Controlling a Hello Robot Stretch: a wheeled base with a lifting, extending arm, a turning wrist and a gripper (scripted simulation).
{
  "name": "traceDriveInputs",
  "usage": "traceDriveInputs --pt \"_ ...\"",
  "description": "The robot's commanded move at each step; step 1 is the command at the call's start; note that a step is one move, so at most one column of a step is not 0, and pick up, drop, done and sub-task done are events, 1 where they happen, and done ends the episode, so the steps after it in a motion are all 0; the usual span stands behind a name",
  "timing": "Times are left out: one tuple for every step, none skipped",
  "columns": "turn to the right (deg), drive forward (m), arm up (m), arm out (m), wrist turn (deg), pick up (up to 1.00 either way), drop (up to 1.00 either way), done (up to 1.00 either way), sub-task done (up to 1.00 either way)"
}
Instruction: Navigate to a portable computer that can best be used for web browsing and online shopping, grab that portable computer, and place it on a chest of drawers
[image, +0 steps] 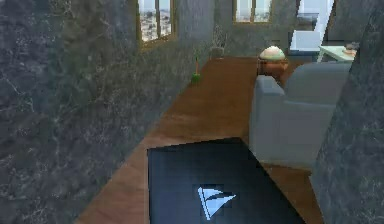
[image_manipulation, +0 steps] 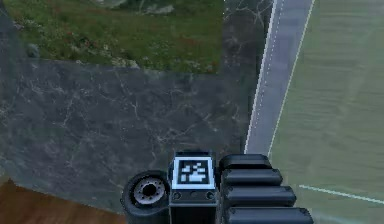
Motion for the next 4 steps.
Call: traceDriveInputs --pt "0.0 1.00 0.00 0.00 0.0 0.00 0.00 0.00 0.00" --pt "0.0 0.65 0.00 0.00 0.0 0.00 0.00 0.00 0.00" --pt "12.0 0.00 0.00 0.00 0.0 0.00 0.00 0.00 0.00" --pt "0.0 1.00 0.00 0.00 0.0 0.00 0.00 0.00 0.00"
